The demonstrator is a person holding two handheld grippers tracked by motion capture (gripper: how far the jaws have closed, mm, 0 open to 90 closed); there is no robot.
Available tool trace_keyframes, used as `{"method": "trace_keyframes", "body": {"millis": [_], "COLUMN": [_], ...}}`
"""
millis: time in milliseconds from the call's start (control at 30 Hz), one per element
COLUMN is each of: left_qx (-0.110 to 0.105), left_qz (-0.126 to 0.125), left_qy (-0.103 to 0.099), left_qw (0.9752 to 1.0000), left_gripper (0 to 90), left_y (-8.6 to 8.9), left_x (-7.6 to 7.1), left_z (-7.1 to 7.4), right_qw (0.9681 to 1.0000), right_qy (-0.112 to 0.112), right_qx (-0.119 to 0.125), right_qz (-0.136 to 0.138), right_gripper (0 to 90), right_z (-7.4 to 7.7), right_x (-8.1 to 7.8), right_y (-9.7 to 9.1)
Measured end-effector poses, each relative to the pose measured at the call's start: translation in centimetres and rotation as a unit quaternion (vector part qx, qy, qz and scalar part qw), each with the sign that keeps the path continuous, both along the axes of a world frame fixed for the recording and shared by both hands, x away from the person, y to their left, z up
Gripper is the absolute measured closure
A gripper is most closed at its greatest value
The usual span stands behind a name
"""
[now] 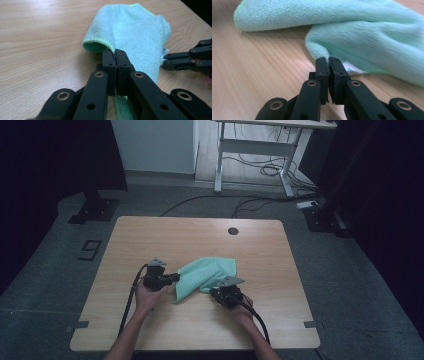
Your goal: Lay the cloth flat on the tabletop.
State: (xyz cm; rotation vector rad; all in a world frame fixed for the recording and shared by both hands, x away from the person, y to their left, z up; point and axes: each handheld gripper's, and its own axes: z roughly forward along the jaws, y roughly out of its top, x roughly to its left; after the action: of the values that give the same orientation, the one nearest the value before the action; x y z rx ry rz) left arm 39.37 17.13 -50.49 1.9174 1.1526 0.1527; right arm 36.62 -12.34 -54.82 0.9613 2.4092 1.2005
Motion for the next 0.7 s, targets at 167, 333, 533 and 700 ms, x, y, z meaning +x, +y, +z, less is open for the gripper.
{"method": "trace_keyframes", "body": {"millis": [167,333,533,700], "left_qx": [-0.002,0.017,0.033,0.024], "left_qz": [0.005,-0.01,-0.026,-0.029], "left_qy": [0.001,0.018,0.041,0.028], "left_qw": [1.0,0.9996,0.9983,0.9989], "left_gripper": [88.1,86.7,74.7,68.7], "left_y": [0.7,0.6,0.1,0.1], "left_x": [-0.2,-1.1,-1.9,-1.9], "left_z": [0.3,-1.0,-2.6,-2.4], "right_qw": [0.9983,0.9978,0.9982,0.9978], "right_qy": [-0.013,-0.008,0.02,-0.006], "right_qx": [0.056,0.066,0.055,0.065], "right_qz": [0.011,0.008,0.006,-0.011], "right_gripper": [85.4,85.3,63.7,45.3], "right_z": [2.2,2.5,1.0,2.4], "right_x": [-3.3,-6.5,-7.9,-6.9], "right_y": [-4.1,-8.2,-9.9,-8.7]}}
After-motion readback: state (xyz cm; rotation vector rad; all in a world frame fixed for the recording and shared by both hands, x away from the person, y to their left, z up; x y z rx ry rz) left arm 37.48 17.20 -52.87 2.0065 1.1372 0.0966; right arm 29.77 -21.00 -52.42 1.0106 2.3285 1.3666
